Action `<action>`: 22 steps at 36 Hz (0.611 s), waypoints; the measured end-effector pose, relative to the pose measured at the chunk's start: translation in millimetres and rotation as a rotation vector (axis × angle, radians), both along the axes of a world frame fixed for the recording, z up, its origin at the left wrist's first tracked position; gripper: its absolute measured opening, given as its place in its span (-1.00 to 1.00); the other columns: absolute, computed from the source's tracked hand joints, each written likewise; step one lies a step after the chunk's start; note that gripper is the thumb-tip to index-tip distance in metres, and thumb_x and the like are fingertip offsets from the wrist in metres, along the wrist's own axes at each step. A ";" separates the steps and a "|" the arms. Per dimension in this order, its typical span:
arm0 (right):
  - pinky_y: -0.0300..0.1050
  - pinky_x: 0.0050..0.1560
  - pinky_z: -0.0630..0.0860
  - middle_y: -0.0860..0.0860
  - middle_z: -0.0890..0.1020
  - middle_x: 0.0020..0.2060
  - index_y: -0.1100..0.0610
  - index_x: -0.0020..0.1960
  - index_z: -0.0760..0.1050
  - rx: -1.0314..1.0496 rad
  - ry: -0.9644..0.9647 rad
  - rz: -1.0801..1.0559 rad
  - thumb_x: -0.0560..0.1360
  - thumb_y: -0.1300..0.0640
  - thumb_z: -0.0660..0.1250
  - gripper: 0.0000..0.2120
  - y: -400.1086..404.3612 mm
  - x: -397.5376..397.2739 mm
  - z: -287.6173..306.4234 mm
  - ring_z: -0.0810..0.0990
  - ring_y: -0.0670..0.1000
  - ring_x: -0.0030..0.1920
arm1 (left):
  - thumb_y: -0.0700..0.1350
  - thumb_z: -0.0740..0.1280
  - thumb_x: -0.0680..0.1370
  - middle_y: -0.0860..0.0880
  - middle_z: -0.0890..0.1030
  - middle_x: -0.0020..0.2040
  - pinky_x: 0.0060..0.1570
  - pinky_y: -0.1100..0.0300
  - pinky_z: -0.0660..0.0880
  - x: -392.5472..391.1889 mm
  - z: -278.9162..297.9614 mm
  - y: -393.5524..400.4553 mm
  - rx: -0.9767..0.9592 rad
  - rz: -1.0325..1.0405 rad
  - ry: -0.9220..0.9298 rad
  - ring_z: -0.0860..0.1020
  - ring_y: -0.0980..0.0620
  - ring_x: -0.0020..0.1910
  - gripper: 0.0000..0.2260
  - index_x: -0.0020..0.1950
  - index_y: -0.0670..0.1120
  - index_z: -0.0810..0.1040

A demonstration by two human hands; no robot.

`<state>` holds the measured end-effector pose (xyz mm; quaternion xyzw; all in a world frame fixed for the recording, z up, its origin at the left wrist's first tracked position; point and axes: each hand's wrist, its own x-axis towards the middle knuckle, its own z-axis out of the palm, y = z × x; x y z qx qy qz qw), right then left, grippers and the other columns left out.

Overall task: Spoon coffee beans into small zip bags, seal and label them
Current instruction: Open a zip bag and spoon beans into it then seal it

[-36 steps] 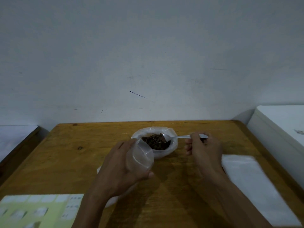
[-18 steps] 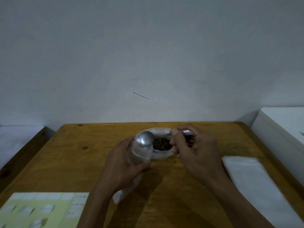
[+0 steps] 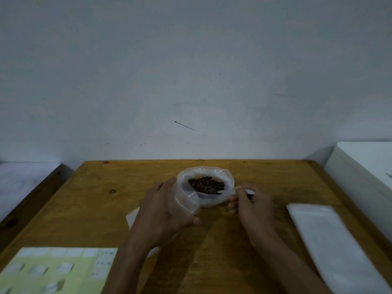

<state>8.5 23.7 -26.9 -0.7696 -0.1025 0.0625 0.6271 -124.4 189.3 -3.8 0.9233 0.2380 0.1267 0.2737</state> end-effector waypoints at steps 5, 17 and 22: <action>-0.13 -0.30 0.57 0.06 0.69 -0.32 0.14 -0.02 0.59 0.195 0.213 -0.064 0.62 0.20 0.27 -0.87 -2.9 5.3 4.1 0.64 -0.01 -0.34 | 0.30 0.55 0.23 0.07 0.35 0.43 0.32 -0.02 0.38 -1.1 2.2 -1.6 0.004 -0.007 -0.013 0.33 0.02 0.37 -0.02 0.53 0.09 0.19; -0.14 -0.37 0.52 0.10 0.65 -0.33 0.25 0.00 0.56 0.387 0.205 0.082 0.62 0.22 0.28 -0.88 -35.2 -3.0 29.8 0.58 0.00 -0.36 | 0.25 0.57 0.26 0.06 0.34 0.45 0.32 0.10 0.32 4.4 14.6 -16.1 0.049 -0.012 -0.015 0.30 0.03 0.40 -0.03 0.54 0.03 0.20; -0.08 -0.33 0.53 0.11 0.67 -0.31 0.23 0.00 0.58 0.346 0.095 0.181 0.61 0.20 0.29 -0.87 -44.3 -11.5 25.9 0.59 0.05 -0.32 | 0.27 0.57 0.23 0.05 0.33 0.45 0.33 0.05 0.34 5.4 13.8 -18.3 0.023 0.003 -0.015 0.31 0.02 0.40 0.01 0.55 0.02 0.19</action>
